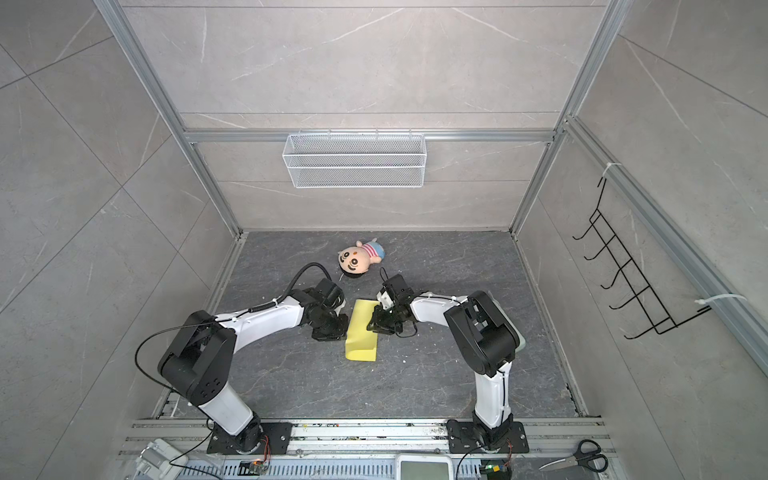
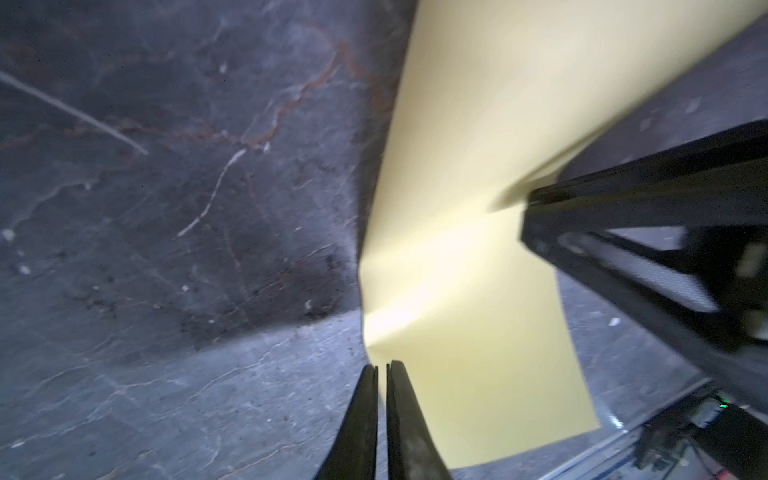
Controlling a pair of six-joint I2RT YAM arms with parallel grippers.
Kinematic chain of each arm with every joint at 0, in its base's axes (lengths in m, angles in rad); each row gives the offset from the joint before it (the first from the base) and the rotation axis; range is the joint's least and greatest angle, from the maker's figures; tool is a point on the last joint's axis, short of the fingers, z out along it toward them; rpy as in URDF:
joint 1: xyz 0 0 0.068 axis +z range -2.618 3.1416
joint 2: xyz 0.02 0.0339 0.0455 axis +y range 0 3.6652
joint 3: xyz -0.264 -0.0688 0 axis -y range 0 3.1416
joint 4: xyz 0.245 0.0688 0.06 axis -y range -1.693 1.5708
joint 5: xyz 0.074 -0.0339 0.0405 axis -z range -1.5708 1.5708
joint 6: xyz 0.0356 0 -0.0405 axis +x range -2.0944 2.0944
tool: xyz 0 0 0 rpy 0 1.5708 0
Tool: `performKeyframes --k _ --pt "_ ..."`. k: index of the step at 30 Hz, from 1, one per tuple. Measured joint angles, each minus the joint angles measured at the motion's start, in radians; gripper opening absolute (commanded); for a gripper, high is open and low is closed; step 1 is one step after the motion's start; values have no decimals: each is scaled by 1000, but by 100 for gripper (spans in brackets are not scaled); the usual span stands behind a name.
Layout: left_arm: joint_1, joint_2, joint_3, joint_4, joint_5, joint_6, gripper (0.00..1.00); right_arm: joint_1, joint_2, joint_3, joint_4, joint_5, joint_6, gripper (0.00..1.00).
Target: Fold a paper plane with a square sheet of paper (pick it up from the middle)
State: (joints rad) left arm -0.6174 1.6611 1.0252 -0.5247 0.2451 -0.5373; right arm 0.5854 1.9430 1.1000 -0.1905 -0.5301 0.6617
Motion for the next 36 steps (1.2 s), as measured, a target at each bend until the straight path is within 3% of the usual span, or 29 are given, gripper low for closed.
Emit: performKeyframes --k 19,36 --pt "-19 78 -47 44 53 -37 11 0 0 0 0 3 0 27" --pt "-31 -46 -153 -34 40 -36 11 3 1 10 -18 18 0 27"
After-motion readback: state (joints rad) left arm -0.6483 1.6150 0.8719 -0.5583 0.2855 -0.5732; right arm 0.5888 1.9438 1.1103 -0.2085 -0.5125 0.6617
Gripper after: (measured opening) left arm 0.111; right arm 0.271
